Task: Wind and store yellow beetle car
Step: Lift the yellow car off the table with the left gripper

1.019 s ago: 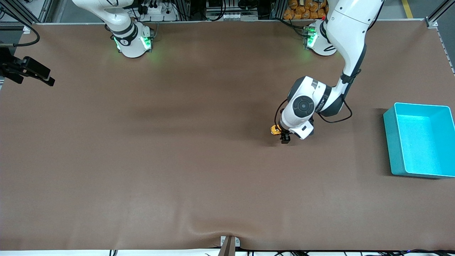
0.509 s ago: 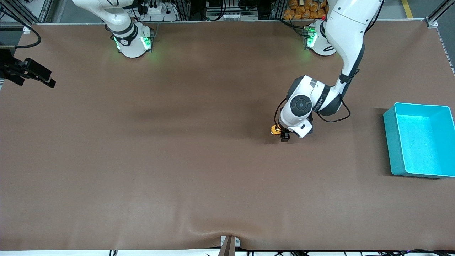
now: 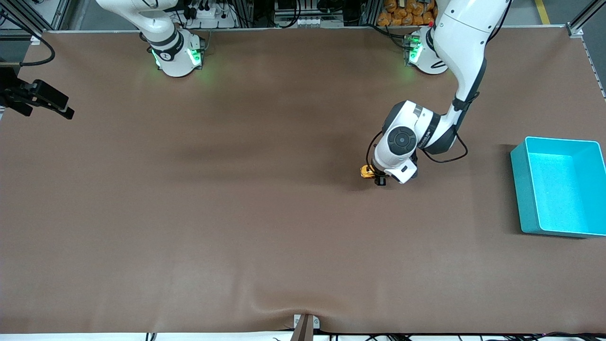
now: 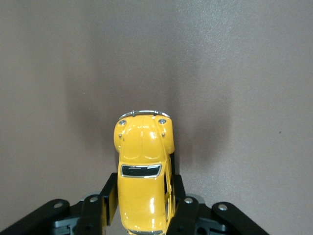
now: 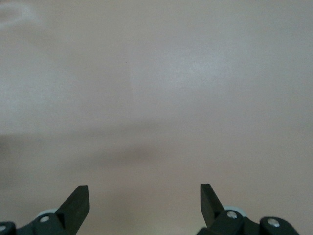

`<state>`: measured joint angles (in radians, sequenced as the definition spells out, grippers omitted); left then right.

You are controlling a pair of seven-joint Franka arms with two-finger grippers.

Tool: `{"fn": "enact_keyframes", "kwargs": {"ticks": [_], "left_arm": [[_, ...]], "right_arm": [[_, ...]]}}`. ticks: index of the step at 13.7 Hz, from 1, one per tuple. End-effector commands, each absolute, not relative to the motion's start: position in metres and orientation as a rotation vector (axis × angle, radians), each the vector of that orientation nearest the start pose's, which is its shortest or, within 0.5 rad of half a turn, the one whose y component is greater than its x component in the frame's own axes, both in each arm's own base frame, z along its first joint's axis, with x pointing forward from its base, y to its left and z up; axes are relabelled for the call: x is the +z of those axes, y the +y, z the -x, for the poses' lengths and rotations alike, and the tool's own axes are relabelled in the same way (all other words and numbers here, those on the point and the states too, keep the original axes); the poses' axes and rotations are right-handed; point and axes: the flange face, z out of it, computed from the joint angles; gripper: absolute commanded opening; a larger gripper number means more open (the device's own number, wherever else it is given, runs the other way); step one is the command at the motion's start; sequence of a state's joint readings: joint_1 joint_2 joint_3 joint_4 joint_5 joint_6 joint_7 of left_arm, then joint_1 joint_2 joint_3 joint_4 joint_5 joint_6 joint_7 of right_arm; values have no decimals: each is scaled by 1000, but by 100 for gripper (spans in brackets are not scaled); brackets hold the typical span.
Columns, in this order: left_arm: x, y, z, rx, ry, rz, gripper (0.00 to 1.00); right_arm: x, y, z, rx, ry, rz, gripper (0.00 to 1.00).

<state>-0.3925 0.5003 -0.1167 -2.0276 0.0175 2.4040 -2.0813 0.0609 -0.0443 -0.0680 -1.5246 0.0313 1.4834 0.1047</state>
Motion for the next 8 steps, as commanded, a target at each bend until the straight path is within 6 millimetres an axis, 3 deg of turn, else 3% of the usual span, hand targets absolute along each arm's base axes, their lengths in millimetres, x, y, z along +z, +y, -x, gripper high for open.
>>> {"fn": "enact_keyframes", "kwargs": {"ticks": [1,4,8], "left_arm": [[213,-282,-519,61,-2169,2170,23],[253,-255,-544,-73,-2166,2223,13],[298,-186,-571,-164,-2002,2311,13]], "right_arm": [[664,0,-528,-17,148,3116,100],[664,2,-528,-19,152,3111,100],[664,2,-528,-16,159,3108,100]]}}
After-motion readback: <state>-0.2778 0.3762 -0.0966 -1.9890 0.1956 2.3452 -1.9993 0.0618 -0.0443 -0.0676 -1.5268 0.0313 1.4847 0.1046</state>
